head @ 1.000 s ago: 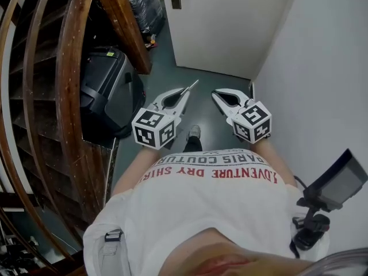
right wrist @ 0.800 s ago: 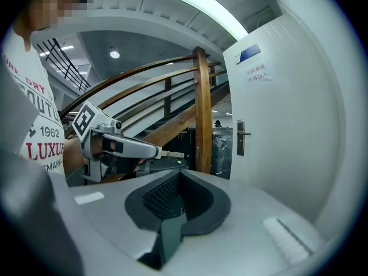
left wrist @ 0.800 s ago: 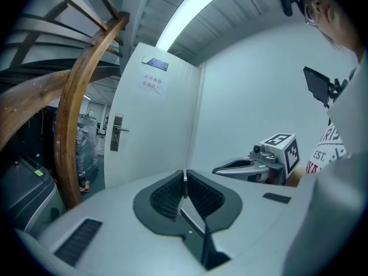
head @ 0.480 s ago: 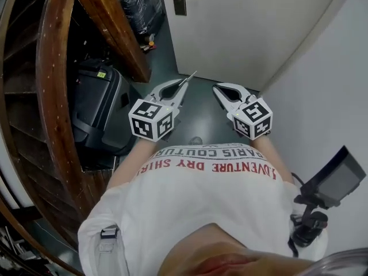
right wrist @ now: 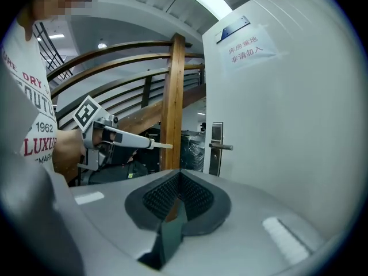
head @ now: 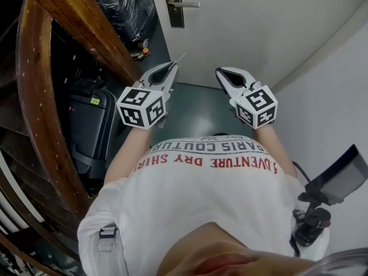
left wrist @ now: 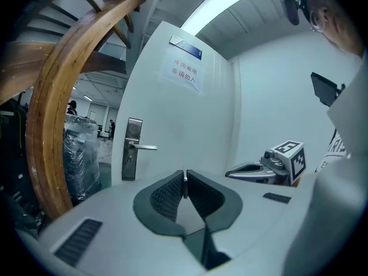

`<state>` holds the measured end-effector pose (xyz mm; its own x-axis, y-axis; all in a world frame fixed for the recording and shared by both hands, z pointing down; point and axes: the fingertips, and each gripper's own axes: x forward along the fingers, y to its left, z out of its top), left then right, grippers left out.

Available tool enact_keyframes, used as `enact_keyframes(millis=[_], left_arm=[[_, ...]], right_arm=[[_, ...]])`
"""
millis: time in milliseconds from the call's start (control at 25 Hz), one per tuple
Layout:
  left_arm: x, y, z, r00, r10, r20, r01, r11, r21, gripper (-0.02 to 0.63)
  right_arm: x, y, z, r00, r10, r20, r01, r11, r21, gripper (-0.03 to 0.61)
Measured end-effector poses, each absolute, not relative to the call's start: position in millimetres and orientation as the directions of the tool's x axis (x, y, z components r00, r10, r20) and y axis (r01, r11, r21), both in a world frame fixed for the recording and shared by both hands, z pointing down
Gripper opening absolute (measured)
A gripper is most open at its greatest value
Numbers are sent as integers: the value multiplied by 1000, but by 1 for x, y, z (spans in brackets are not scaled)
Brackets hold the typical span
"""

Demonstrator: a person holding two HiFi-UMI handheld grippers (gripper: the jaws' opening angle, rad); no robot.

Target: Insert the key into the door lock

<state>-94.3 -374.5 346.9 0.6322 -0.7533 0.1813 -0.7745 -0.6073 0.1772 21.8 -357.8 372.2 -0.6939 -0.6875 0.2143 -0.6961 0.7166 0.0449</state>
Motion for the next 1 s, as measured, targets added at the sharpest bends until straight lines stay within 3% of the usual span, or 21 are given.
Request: enact_keyframes(millis=[600,1000], left_arm=[[-103,-509,388,576,-783,235,-815,-529,236,23],[-115,-585,416,543,-797,264,-835,-478,275,23]], right_arm=[[23,-526,392,-732,-641,231,-649,759,51,6],[1,-677,388,-767,-628,133,-633,774,8,167]])
